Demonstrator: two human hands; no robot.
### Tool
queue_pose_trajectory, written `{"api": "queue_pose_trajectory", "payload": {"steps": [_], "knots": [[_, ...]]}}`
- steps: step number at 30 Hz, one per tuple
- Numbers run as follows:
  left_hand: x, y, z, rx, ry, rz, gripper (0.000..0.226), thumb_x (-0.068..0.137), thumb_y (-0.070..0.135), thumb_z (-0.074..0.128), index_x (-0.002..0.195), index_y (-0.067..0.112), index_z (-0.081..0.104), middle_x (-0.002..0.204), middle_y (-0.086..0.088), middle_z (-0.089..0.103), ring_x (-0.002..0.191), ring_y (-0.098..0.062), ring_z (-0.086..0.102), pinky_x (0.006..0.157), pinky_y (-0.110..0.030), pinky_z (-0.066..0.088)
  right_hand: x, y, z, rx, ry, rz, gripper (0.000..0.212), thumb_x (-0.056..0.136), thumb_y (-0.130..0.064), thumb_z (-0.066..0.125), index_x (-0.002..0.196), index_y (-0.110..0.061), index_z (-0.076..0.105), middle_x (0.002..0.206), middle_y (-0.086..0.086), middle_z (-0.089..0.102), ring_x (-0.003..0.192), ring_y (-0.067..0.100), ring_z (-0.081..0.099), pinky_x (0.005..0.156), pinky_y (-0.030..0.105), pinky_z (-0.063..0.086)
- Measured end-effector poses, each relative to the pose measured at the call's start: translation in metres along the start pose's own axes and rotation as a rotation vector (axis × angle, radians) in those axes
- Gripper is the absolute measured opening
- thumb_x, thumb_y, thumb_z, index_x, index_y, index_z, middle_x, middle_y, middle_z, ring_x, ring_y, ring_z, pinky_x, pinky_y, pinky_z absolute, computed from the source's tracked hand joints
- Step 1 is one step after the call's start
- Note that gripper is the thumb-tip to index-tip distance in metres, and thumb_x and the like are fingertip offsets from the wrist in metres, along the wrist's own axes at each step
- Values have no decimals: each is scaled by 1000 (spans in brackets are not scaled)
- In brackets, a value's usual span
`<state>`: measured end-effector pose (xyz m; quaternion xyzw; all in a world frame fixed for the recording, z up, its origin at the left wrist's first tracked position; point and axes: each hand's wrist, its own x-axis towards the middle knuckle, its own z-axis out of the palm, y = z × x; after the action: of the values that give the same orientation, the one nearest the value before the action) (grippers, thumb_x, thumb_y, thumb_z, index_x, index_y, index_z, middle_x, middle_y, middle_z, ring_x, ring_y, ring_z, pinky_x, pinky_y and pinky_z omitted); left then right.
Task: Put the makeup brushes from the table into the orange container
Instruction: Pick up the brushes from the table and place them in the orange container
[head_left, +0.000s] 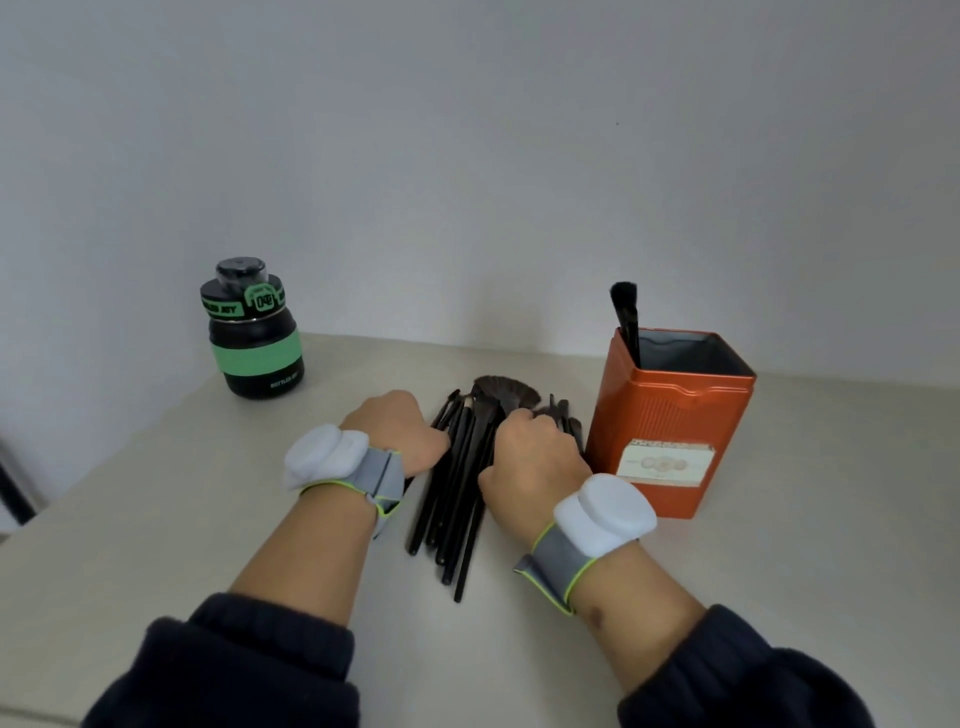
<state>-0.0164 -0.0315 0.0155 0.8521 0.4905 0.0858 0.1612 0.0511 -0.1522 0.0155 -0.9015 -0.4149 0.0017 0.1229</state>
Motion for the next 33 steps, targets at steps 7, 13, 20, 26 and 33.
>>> {"api": "queue_pose_trajectory", "payload": {"steps": [7,13,20,26,33], "knots": [[5,-2,3,-32,1,21,26,89,21,59,104,7,75,99,-9,73,77,-22,58,65,-24,43,-9,5,-11,134,-12,16,28,90,-10,55,115,-1,47,108,15,64,98,33,65,62,31,42],[5,-2,3,-79,174,46,25,88,24,57,93,8,75,87,-7,72,70,-23,56,54,-22,37,-15,8,-18,240,86,15,34,88,-18,51,119,-5,43,91,6,57,91,32,63,64,32,46],[-4,6,-6,-337,422,175,5,90,37,56,88,32,57,77,11,65,78,-22,63,65,-27,41,-21,11,-24,357,328,-124,20,98,-34,43,107,-17,48,90,8,67,83,37,65,70,41,54],[-39,33,-23,-742,836,366,7,89,40,55,85,34,57,60,13,57,53,-5,53,49,-20,38,-28,10,-39,639,611,-298,21,82,-37,47,93,-21,55,57,2,60,58,31,59,57,41,51],[-70,68,-32,-1176,876,562,6,95,31,54,91,34,54,68,7,64,56,-18,59,56,-34,48,-30,31,-68,985,966,-354,27,97,-44,49,79,-23,52,47,-11,45,41,5,42,46,21,34]]}}
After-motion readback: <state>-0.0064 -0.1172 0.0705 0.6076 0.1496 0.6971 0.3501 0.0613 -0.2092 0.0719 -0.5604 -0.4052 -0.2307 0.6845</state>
